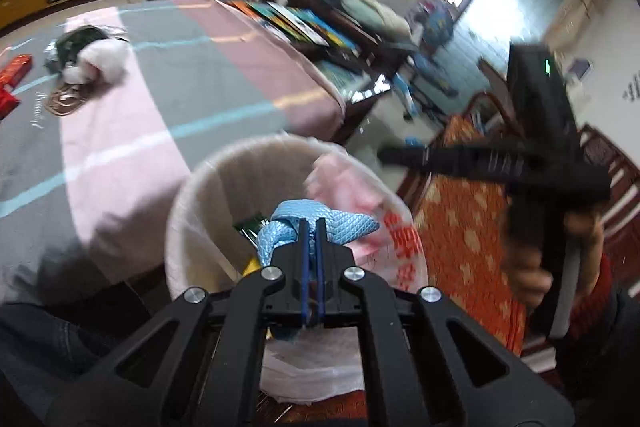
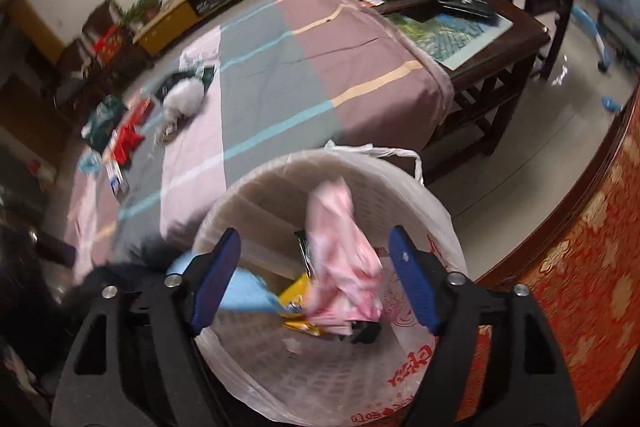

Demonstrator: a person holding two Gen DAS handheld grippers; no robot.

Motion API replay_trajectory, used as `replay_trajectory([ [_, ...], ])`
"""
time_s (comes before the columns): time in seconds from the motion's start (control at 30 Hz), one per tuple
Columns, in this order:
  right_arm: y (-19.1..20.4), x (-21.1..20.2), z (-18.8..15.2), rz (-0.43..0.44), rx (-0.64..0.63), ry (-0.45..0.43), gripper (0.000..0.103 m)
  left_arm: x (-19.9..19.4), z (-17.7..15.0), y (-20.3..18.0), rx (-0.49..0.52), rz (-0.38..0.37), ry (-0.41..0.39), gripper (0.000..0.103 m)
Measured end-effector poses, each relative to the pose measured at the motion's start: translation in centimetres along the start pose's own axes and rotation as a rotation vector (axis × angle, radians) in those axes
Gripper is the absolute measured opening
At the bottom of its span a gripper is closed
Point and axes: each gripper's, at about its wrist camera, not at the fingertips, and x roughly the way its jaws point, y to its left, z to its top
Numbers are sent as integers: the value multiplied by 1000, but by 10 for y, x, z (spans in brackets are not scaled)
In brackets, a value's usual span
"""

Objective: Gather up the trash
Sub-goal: 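Carry the mesh and wrapper over the wastebasket and open both tools to drop them, then move both tools back over the table toward the white plastic bag and ointment box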

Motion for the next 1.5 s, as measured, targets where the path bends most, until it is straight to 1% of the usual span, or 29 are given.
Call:
replay_trajectory([
  [0.07, -9, -4, 5, 15, 49, -19, 78, 9, -4, -7, 43, 0, 35, 5],
  [0.1, -12, -5, 6, 18, 67, -23, 78, 11, -4, -9, 54, -2, 45, 13],
  [0.13, -13, -5, 7, 20, 78, -25, 78, 13, -6, -12, 59, -12, 53, 28],
  [0.17, -15, -4, 8, 21, 88, -23, 78, 13, -6, -11, 55, -19, 53, 38],
  [0.2, -16, -3, 7, 21, 96, -21, 78, 12, -5, -9, 48, -18, 48, 56],
  [0.23, -17, -2, 7, 22, 100, -18, 78, 9, -3, -5, 34, -17, 37, 60],
  [0.27, -17, 0, 6, 23, 102, -14, 78, 9, -2, -3, 22, -17, 31, 61],
  [0.3, -15, 1, 6, 22, 101, -11, 78, 8, 0, 1, 7, -11, 27, 65],
  [0.33, -14, 3, 6, 22, 99, -8, 78, 6, 1, 8, -18, 10, 19, 69],
  [0.37, -12, 5, 6, 21, 93, -5, 78, 2, 0, 7, -35, 26, 11, 70],
  [0.47, 2, 12, 4, 18, 60, 8, 78, -8, 1, 28, -108, 79, -20, 71],
  [0.53, 12, 18, 1, 19, 34, 17, 78, -19, 2, 41, -135, 171, -59, 73],
  [0.57, 18, 21, 0, 23, 21, 23, 78, -26, 3, 48, -147, 230, -82, 74],
  [0.63, 33, 29, -2, 28, -14, 39, 78, -43, 3, 60, -176, 340, -125, 81],
  [0.67, 41, 34, -4, 25, -33, 49, 78, -51, 3, 66, -192, 381, -146, 82],
  [0.73, 55, 42, -5, 25, -56, 70, 78, -69, 4, 83, -236, 454, -187, 85],
  [0.8, 71, 48, -6, 30, -75, 88, 78, -82, 5, 97, -279, 514, -212, 86],
  [0.9, 100, 53, -6, 23, -125, 91, 78, -101, 3, 115, -332, 571, -257, 87],
  [1.17, 170, 74, -10, -14, -252, 102, 78, -144, -9, 168, -448, 689, -343, 89],
  [1.27, 188, 85, -11, -18, -270, 108, 78, -155, -20, 186, -521, 700, -360, 90],
  [1.4, 206, 105, -13, 12, -274, 132, 78, -161, -31, 204, -607, 698, -373, 90],
  [1.5, 213, 115, -16, 28, -284, 148, 78, -170, -37, 208, -644, 674, -444, 91],
])
